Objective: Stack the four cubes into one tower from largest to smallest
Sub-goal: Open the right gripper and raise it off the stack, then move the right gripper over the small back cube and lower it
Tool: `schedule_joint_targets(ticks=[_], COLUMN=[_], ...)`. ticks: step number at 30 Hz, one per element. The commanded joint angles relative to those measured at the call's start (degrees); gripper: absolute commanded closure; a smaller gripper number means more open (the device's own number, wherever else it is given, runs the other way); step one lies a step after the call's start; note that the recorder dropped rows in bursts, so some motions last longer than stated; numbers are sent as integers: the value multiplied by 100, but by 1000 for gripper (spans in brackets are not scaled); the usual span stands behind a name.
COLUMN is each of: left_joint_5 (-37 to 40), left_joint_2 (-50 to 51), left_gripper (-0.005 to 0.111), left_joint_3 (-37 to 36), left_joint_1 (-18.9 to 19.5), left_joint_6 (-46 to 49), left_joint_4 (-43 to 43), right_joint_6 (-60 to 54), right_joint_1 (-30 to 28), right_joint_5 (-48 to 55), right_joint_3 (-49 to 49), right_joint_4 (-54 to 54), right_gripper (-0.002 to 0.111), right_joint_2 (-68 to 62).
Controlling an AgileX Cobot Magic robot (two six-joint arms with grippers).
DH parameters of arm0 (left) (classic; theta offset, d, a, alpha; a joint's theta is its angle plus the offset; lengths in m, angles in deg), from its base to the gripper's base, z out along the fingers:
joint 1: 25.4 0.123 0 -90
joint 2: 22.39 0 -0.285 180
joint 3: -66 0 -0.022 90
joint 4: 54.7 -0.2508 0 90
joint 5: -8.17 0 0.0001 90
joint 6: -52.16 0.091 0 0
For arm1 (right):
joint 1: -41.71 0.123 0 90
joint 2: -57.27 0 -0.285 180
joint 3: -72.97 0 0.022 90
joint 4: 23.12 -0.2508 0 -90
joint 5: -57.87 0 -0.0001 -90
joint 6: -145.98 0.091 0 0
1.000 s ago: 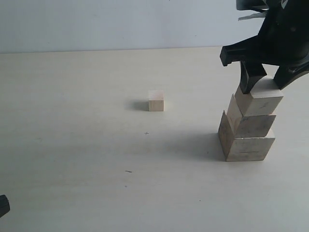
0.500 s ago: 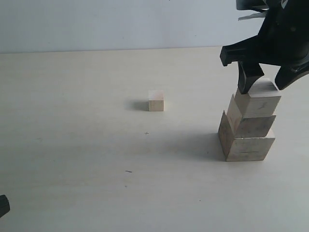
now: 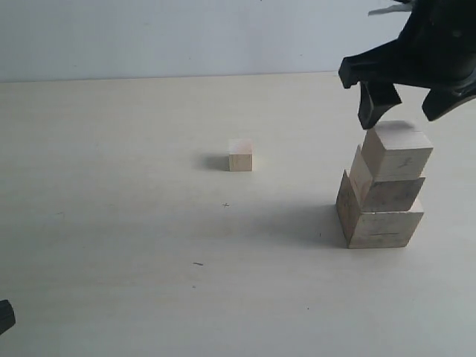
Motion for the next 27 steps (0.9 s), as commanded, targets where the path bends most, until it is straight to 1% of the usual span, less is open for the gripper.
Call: schedule_joint_targets(ticks=[1,6,9,15,18,21,27], left_joint_5=[-35,-35,-35,-35,-35,-35,-35], left_joint_2=[-38,-38,-38,-38,-38,-38,-38], left_gripper=[107,107,107,107,107,107,107], left_joint_3=[2,2,2,2,2,2,2], left_joint_1=[9,9,9,9,9,9,9], left_joint_6=[-21,-21,-21,-21,-21,-21,-21], left_joint_4=[19,19,19,19,19,19,19], right_joint_6=[-225,-295,-336,-336,-336,-336,-349], right_joint_1=[-22,-22,-22,-22,-22,-22,-22], right_joint_5=[-337,-611,-1020,-2206,-2513,-2743,-3101], right_joint_3=[-2,407,948,2337,2756,2977,3005], right_joint_4=[64,194,194,194,170,116,92], right_gripper=[38,38,38,38,38,38,38], right_joint_2=[517,988,1355,2348,2659,2774,2774])
